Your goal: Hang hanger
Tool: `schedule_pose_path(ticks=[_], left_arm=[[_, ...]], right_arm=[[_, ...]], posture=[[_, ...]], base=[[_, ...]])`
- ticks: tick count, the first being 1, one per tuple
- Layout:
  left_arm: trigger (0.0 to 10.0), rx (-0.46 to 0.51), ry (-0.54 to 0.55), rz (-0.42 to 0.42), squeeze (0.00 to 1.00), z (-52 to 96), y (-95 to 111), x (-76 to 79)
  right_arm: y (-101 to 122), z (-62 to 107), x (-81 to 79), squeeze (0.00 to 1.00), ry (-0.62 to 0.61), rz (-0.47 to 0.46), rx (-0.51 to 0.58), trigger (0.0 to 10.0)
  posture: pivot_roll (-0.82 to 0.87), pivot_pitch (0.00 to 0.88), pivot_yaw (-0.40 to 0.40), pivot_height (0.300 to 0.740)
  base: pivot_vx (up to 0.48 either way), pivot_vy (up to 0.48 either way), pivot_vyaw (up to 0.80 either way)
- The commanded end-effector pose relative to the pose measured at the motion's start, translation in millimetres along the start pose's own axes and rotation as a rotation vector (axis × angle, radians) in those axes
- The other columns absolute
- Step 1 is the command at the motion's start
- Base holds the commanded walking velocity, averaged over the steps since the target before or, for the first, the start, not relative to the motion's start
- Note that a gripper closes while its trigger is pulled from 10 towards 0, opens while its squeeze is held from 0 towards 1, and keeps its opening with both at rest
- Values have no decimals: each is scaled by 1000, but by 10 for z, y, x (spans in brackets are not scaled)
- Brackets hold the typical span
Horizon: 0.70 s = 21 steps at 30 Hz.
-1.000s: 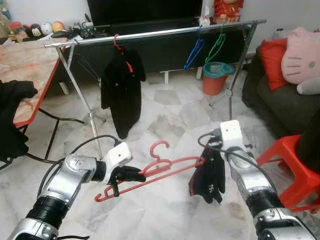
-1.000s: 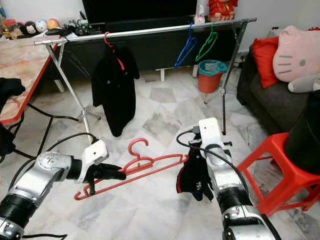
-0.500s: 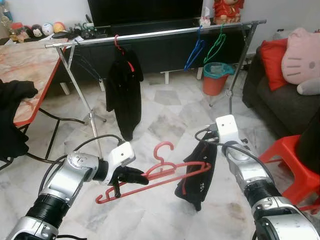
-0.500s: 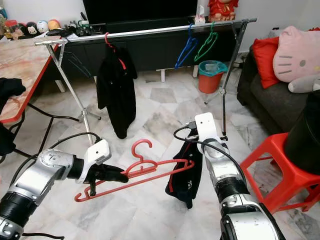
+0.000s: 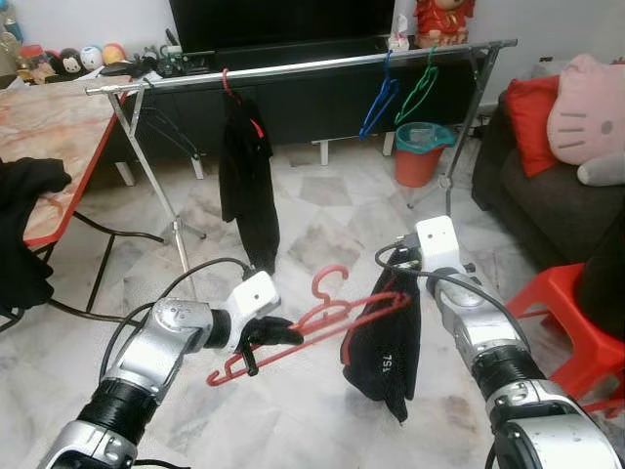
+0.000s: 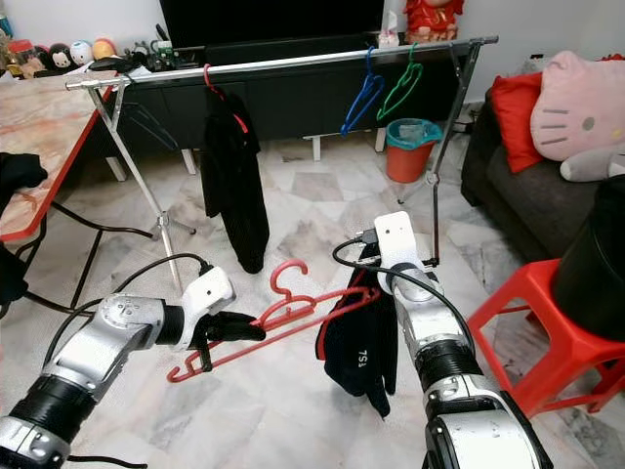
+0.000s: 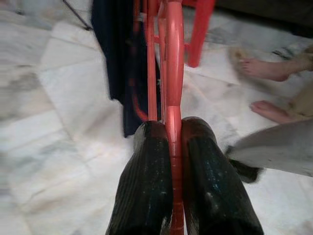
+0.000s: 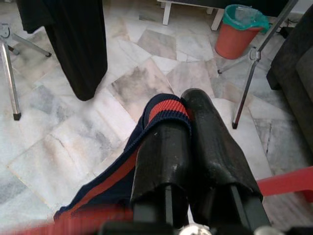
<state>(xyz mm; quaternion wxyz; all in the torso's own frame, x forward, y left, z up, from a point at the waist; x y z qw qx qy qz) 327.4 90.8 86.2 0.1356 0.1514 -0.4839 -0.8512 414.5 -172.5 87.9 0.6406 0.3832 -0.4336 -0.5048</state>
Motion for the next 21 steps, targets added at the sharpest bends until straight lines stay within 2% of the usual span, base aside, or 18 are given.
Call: schedule_pose_path(ticks=[1, 11, 17, 21], left_arm=[[10000, 1, 46, -15, 0, 24, 21, -95], [10000, 19, 86, 6, 0, -31, 36, -119], [10000, -9, 228, 34, 0, -130, 18, -255], [10000, -33, 241, 39, 0, -153, -22, -256]], right_arm=[[101, 16, -20, 0, 7, -11, 38, 10000], [14, 73, -63, 0, 15, -24, 26, 10000], [-57, 110, -90, 0, 11, -28, 17, 10000], [-60, 136, -81, 0, 0, -30, 18, 10000]], posture=[[-129, 0, 26, 740], [-132, 0, 27, 740], [-134, 0, 27, 740], [-138, 0, 30, 740]], base=[[0, 0, 0], [0, 0, 0], [0, 0, 0], [0, 0, 0]])
Point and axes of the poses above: a point about 5 cm out from each wrist's last joint towards the gripper, its own z axis pointing back from the gripper into the wrist, its own y axis along the axis of the wrist's last joint, x = y × z, the point moved 5 cm from there along -z, pointing out of the wrist towards the gripper, and after that the axes turned 2 degrees about -z, right-handed, at the moved point
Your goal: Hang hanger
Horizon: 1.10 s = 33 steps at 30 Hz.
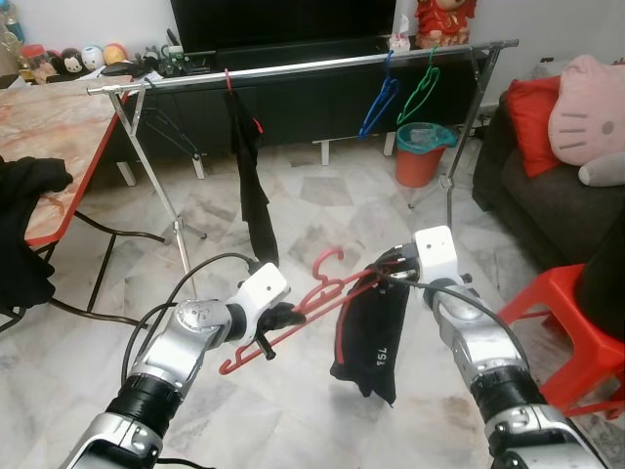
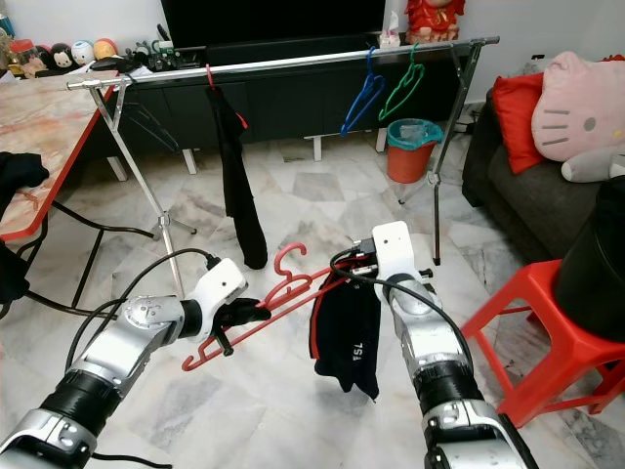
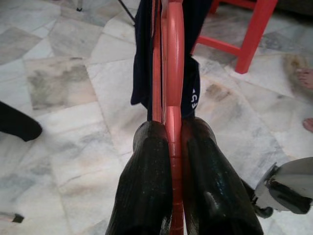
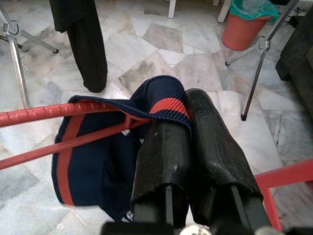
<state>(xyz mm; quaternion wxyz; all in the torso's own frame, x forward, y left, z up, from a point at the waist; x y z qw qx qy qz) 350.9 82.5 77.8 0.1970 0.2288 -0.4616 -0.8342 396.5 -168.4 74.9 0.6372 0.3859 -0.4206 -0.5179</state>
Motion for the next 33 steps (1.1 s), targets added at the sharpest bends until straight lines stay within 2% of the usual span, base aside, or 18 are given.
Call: schedule_pose_path(ticks=[1, 4, 7, 9, 14, 25, 28, 33], left_arm=[[10000, -18, 50, 14, 0, 26, -17, -104], [10000, -21, 93, 29, 0, 26, -23, -165], [10000, 2, 88, 38, 0, 22, 8, -166], [10000, 38, 11, 42, 0, 37, 57, -74], [10000, 72, -90, 50, 0, 79, 91, 50], [10000, 77, -232, 59, 0, 170, 92, 201], [10000, 70, -234, 51, 0, 174, 82, 203], [10000, 39, -108, 41, 0, 102, 35, 38]], right_arm=[[109, 18, 3, 0, -9, 2, 37, 10000], [99, 32, 12, 0, -12, 2, 37, 10000], [79, 53, -16, 0, 5, 4, 32, 10000], [60, 77, -77, 0, 45, 19, 31, 10000], [86, 99, -118, 0, 75, 33, 42, 10000], [173, 99, -76, 0, 76, 42, 57, 10000], [193, 99, -71, 0, 76, 45, 60, 10000], [256, 115, -133, 0, 100, 56, 73, 10000]], posture=[[-139, 0, 31, 740], [-138, 0, 30, 740], [-139, 0, 29, 740], [-138, 0, 29, 740], [-140, 0, 29, 740], [-138, 0, 29, 740], [-137, 0, 29, 740], [-138, 0, 28, 740]], base=[[0, 0, 0], [0, 0, 0], [0, 0, 0], [0, 0, 0], [0, 0, 0], [0, 0, 0], [0, 0, 0], [0, 0, 0]])
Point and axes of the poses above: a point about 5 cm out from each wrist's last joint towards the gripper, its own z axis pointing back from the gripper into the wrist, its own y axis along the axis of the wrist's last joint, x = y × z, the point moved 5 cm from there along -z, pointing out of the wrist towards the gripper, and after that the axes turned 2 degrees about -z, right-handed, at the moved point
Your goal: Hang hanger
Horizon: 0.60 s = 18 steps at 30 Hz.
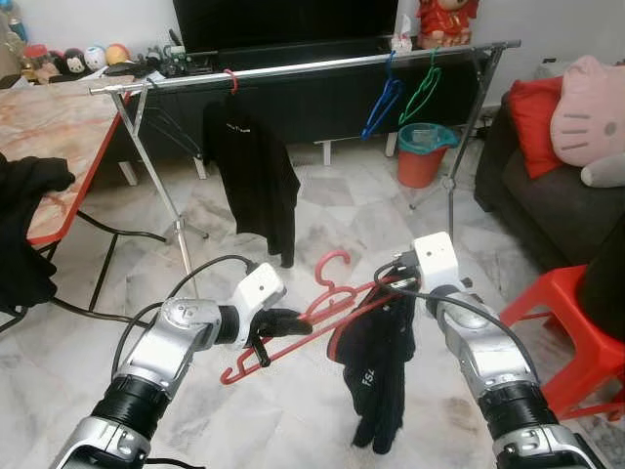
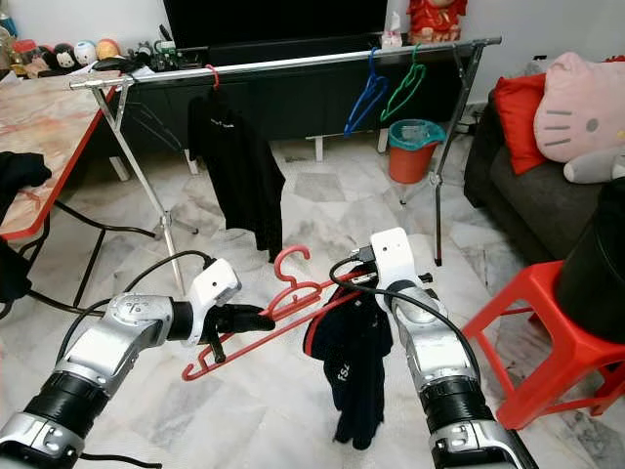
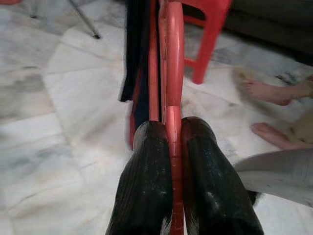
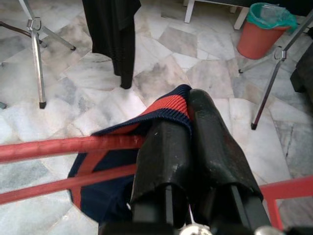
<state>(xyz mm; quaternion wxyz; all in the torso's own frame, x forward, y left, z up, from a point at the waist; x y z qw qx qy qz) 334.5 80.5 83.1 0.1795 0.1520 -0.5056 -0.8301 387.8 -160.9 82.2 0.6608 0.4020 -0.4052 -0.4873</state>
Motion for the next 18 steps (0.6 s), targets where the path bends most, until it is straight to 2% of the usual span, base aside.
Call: schedule_pose_path(ticks=[1, 7, 11, 12, 18], left_arm=[[10000, -19, 64, -18, 0, 10, 0, -113], [10000, -61, 48, -29, 0, -1, -95, -74], [10000, -96, 114, -39, 0, -14, -151, -154], [10000, -97, 155, -44, 0, -36, -146, -204], [10000, -93, 245, -49, 0, -79, -107, -319]], right_arm=[[214, 7, -60, 0, 22, 21, 62, 10000], [222, 57, -152, 0, 67, 47, 63, 10000], [246, 107, -187, 0, 79, 50, 67, 10000], [258, 133, -212, 0, 87, 51, 69, 10000], [276, 192, -273, 0, 106, 57, 68, 10000]], posture=[[-138, 0, 28, 740], [-140, 0, 29, 740], [-143, 0, 29, 740], [-143, 0, 29, 740], [-149, 0, 29, 740]], base=[[0, 0, 0], [0, 0, 0], [0, 0, 0], [0, 0, 0], [0, 0, 0]])
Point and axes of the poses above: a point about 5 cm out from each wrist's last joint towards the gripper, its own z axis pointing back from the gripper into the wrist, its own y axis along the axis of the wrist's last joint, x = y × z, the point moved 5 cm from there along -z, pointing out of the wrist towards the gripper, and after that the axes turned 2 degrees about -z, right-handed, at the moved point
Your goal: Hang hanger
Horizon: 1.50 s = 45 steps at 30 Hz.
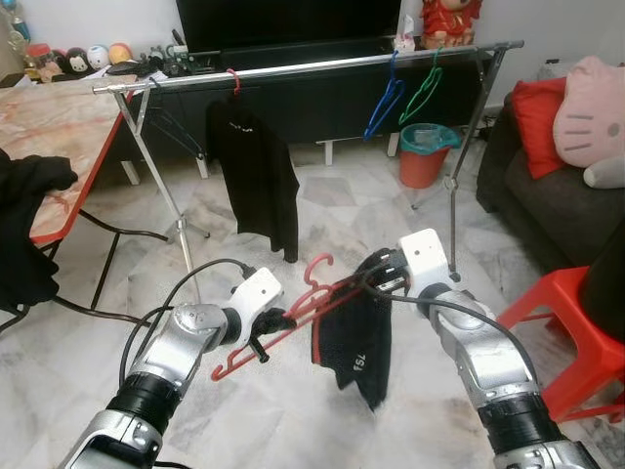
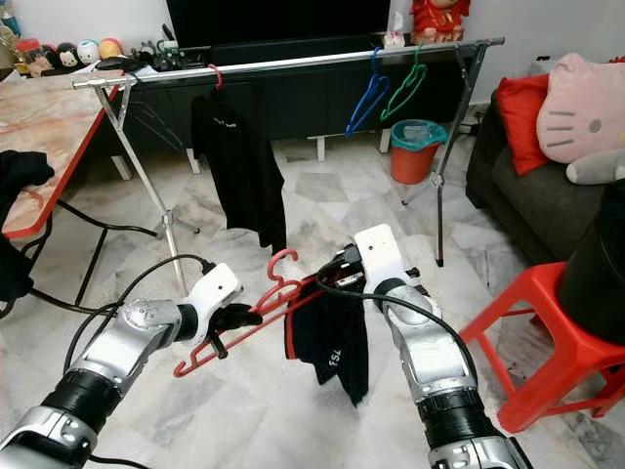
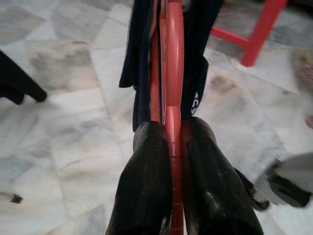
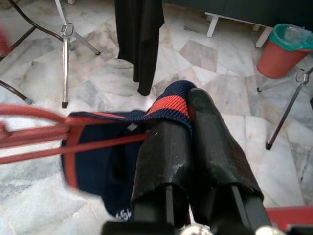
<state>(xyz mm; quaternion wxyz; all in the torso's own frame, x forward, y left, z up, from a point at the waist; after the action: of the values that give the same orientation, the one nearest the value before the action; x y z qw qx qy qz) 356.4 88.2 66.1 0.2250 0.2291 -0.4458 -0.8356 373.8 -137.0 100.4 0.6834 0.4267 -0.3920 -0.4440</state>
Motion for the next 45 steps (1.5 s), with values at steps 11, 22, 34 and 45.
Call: schedule_pose_path(ticks=[11, 22, 34, 45], left_arm=[[10000, 42, 14, 6, 0, 18, 116, -90], [10000, 26, -179, -25, 0, 161, 30, 79], [10000, 33, -232, -31, 0, 160, 45, 177], [10000, 29, -41, -30, 0, 40, 115, -35]], right_arm=[[159, 87, -104, 0, 31, 18, 40, 10000], [236, 88, 253, 0, -36, 163, 27, 10000], [295, 100, 33, 0, 127, 259, 23, 10000], [340, 151, -215, 0, 201, 263, 42, 10000]], posture=[[-148, 0, 28, 740], [-146, 0, 27, 740], [-147, 0, 26, 740], [-148, 0, 28, 740]], base=[[0, 0, 0], [0, 0, 0], [0, 0, 0], [0, 0, 0]])
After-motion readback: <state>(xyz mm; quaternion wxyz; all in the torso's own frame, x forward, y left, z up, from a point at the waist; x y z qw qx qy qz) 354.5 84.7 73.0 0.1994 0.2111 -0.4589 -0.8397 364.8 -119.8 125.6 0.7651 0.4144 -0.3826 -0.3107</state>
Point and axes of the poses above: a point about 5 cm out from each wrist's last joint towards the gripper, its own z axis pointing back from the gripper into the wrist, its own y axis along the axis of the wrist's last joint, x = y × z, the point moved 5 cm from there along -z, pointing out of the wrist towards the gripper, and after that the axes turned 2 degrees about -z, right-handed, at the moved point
